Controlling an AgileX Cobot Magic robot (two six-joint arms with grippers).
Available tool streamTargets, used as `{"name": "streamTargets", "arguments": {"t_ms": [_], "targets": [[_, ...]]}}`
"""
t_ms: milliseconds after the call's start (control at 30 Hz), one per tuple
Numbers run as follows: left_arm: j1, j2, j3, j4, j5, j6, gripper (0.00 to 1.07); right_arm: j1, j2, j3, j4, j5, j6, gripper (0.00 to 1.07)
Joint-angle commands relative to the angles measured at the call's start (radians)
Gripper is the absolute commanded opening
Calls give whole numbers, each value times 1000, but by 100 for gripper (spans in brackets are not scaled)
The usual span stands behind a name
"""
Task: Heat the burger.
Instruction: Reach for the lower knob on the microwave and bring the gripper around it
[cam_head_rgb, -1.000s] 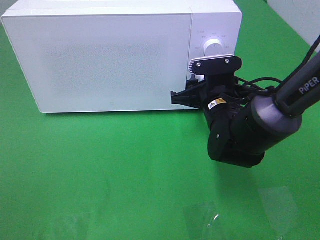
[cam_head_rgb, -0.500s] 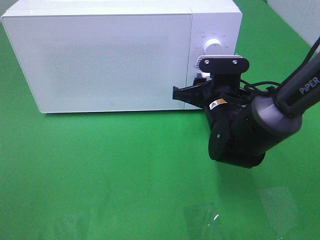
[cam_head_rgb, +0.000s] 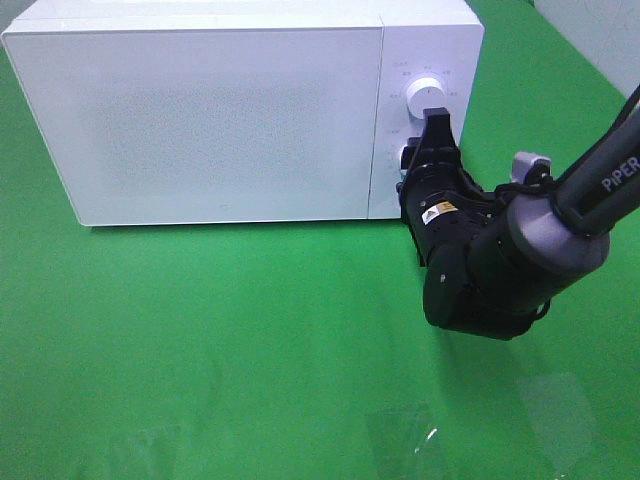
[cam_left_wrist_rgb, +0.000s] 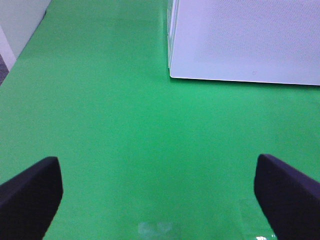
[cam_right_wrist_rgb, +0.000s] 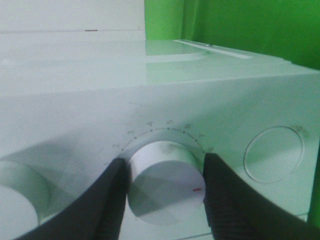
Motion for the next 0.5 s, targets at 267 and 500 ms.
{"name": "streamTargets", "arguments": {"t_ms": [267, 500], "targets": [[4, -16, 0, -7, -14, 0, 98, 4, -5, -25, -170, -156, 228, 5], [4, -16, 0, -7, -14, 0, 98, 4, -5, -25, -175, -175, 163, 7]]}}
